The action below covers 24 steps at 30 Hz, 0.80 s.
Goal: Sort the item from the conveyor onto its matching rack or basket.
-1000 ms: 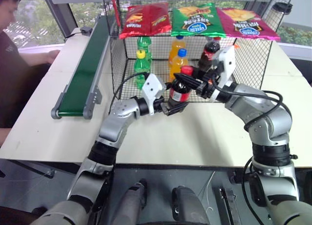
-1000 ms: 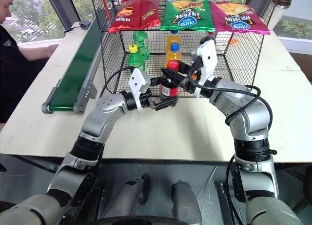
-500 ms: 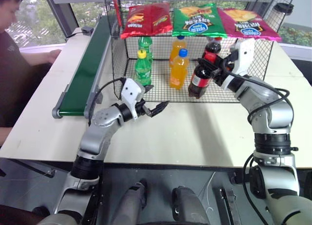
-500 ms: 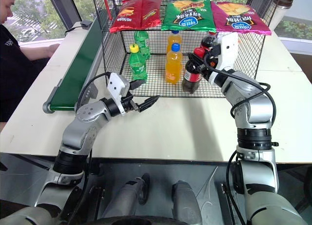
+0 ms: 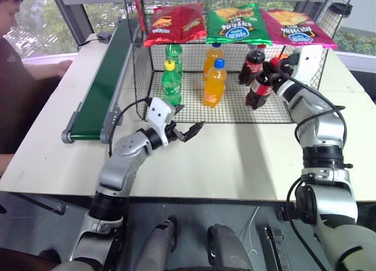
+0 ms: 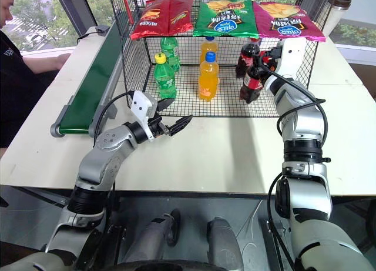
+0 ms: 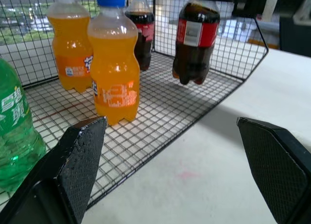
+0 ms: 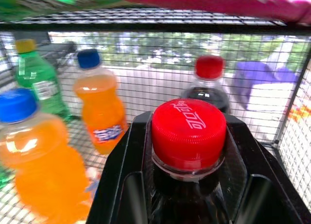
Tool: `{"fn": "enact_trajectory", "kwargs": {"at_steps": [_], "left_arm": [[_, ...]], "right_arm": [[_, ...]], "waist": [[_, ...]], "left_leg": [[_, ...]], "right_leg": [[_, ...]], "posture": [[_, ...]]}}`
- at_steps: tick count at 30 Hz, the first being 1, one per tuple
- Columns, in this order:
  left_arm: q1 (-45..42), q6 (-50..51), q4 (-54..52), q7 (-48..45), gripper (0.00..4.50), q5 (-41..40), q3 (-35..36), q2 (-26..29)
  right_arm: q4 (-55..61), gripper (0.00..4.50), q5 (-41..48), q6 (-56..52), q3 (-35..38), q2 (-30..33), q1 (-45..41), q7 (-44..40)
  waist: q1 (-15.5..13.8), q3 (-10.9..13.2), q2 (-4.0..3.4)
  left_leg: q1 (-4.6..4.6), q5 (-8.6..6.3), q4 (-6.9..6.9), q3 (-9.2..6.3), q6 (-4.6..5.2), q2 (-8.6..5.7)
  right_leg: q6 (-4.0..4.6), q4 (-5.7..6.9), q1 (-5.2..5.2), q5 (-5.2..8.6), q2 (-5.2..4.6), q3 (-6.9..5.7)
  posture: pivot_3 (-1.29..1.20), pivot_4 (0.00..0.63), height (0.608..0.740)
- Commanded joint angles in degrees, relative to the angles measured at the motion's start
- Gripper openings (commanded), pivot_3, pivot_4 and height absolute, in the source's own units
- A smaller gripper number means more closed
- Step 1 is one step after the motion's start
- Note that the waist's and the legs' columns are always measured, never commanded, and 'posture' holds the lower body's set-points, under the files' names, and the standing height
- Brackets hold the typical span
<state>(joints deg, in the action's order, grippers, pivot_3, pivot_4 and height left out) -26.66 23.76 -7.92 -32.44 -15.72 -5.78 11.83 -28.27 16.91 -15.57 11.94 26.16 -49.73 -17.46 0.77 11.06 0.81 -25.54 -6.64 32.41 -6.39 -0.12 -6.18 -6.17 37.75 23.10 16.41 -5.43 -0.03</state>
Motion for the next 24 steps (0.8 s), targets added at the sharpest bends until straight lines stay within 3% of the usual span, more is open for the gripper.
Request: {"fn": "enact_trajectory", "kwargs": {"at_steps": [1,13,20,24], "left_arm": [[-2.0,-0.6,-1.1,0.2,4.45,-0.3,-0.3,-0.5],[-2.3,-1.4,-0.5,-0.1,4.45,0.3,-1.1,-0.5],[-1.9,-1.2,-0.9,0.2,4.5,0.4,-1.3,-0.5],[-1.4,-1.2,-1.3,0.4,4.5,0.4,-1.5,-0.3]], "right_arm": [[-2.4,1.16,-0.6,5.7,1.7,-0.1,-4.2,0.1],[-13.5,1.16,-1.0,13.0,1.9,-0.3,-8.3,-1.3],[-14.6,4.42,-1.8,14.3,1.0,-0.1,-7.9,-2.5],[-12.1,4.42,-1.8,13.1,0.8,0.0,-6.6,-3.4]], "waist": [[0.0,0.0,0.0],[0.1,0.0,-0.02],[0.2,0.0,-0.02],[0.1,0.0,-0.03]], "left_leg": [[0.01,0.0,0.0,0.0,0.0,0.0],[0.07,0.0,0.0,0.03,-0.01,0.0],[0.11,0.01,0.01,0.03,-0.01,0.0],[0.12,0.01,0.05,0.02,-0.02,0.0]], "right_leg": [[0.0,0.01,0.0,0.0,0.0,0.0],[0.0,0.17,0.02,0.0,0.1,0.04],[0.01,0.23,0.01,0.0,0.1,0.05],[0.01,0.24,-0.01,0.01,0.1,0.05]], "posture": [[0.0,0.15,0.738],[0.0,0.15,0.738],[0.0,0.15,0.738],[0.0,0.15,0.738]]}}
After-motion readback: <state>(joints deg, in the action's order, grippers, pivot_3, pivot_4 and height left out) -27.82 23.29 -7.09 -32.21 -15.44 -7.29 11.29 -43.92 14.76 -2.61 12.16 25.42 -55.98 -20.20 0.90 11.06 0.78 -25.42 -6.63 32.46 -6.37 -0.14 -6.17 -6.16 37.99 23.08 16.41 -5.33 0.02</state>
